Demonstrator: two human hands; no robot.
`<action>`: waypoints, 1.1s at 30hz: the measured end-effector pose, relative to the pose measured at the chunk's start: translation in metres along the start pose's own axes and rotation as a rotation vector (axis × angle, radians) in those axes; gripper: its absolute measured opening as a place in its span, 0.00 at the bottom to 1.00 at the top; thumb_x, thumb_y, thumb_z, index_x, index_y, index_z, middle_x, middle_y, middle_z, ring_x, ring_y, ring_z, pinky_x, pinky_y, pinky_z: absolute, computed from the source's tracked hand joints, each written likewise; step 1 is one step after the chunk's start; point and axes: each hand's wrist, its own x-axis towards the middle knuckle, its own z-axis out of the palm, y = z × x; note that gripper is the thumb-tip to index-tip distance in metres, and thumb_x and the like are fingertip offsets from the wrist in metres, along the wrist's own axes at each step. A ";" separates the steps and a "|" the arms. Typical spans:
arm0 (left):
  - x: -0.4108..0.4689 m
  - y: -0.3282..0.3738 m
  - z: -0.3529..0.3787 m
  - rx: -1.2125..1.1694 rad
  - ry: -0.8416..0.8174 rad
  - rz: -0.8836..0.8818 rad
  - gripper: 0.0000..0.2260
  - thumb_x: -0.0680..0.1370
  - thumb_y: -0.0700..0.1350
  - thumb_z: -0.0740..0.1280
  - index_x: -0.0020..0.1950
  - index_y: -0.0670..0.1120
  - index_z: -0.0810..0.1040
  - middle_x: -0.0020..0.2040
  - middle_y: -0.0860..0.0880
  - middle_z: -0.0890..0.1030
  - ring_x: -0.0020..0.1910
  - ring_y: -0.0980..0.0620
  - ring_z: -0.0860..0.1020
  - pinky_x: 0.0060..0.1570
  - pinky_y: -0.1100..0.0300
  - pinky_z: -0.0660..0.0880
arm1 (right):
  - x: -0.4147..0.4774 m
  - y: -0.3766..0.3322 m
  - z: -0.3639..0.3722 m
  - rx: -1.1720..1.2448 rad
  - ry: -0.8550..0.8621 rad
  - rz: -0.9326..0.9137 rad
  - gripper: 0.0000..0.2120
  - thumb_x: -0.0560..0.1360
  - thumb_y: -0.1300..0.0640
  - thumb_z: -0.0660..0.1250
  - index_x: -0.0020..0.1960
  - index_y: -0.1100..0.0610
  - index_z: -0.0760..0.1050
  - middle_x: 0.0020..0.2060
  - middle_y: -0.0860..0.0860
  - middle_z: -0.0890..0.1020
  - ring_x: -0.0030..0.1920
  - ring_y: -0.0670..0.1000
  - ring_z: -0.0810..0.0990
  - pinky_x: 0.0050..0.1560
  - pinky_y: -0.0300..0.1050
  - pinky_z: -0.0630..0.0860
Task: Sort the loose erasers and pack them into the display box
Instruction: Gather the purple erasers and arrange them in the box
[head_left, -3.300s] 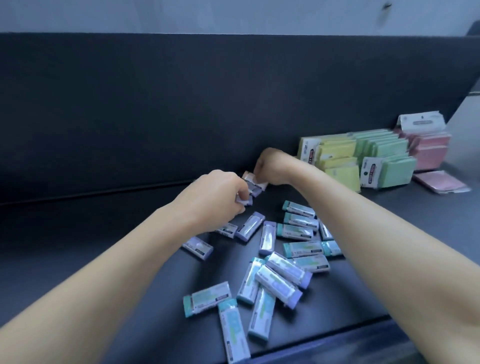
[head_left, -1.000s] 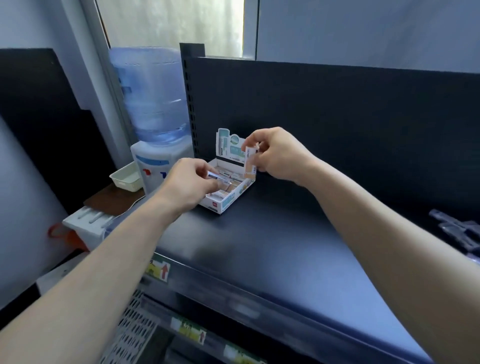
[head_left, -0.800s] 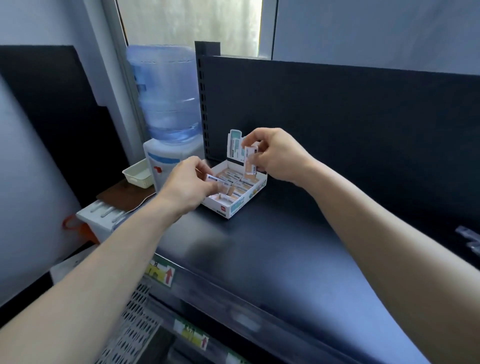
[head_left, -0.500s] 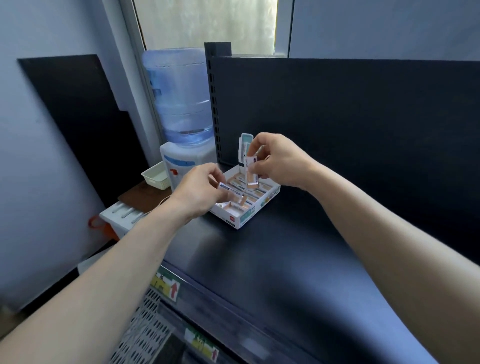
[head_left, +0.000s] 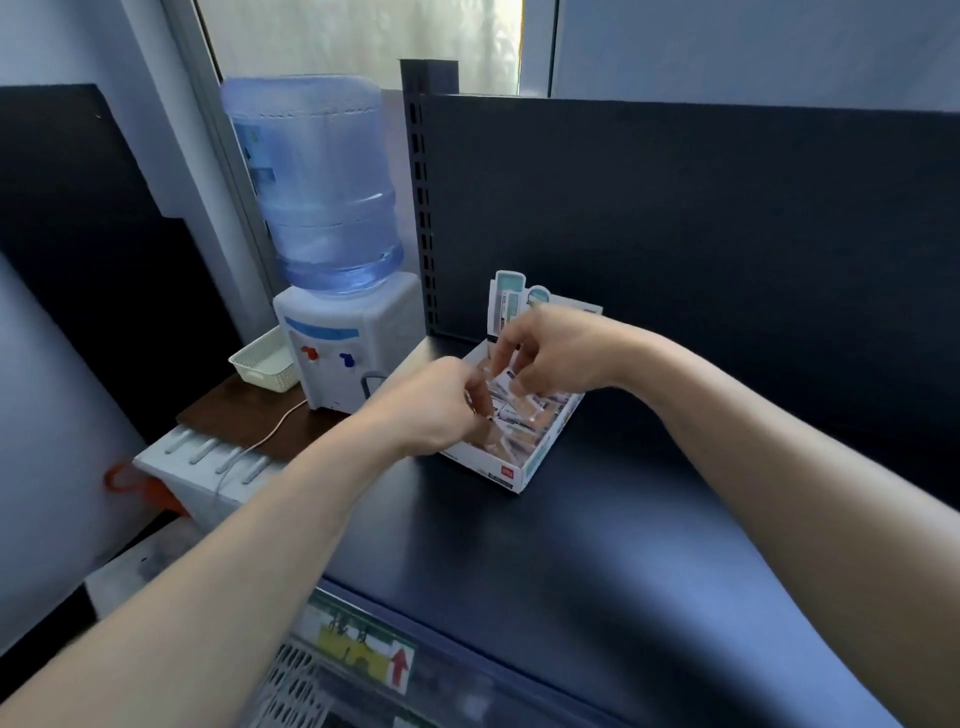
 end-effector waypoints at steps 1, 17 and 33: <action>0.002 -0.001 -0.002 0.001 -0.009 0.016 0.05 0.70 0.43 0.73 0.37 0.49 0.78 0.37 0.52 0.80 0.42 0.50 0.80 0.47 0.57 0.77 | 0.002 -0.002 0.000 -0.013 -0.011 0.021 0.11 0.73 0.66 0.68 0.52 0.53 0.79 0.39 0.50 0.80 0.33 0.46 0.77 0.35 0.39 0.74; 0.013 -0.012 -0.011 0.033 -0.115 0.139 0.06 0.70 0.38 0.73 0.35 0.48 0.80 0.32 0.51 0.78 0.36 0.53 0.74 0.35 0.65 0.71 | 0.012 -0.016 0.011 -0.098 -0.136 0.220 0.08 0.73 0.65 0.70 0.45 0.55 0.74 0.45 0.56 0.83 0.39 0.52 0.81 0.38 0.39 0.77; 0.021 -0.012 -0.014 0.119 -0.223 0.172 0.08 0.72 0.39 0.72 0.50 0.44 0.84 0.44 0.48 0.82 0.45 0.50 0.78 0.47 0.60 0.74 | 0.013 -0.020 0.021 -0.123 -0.149 0.252 0.09 0.72 0.63 0.71 0.47 0.51 0.75 0.46 0.53 0.82 0.39 0.50 0.80 0.33 0.36 0.72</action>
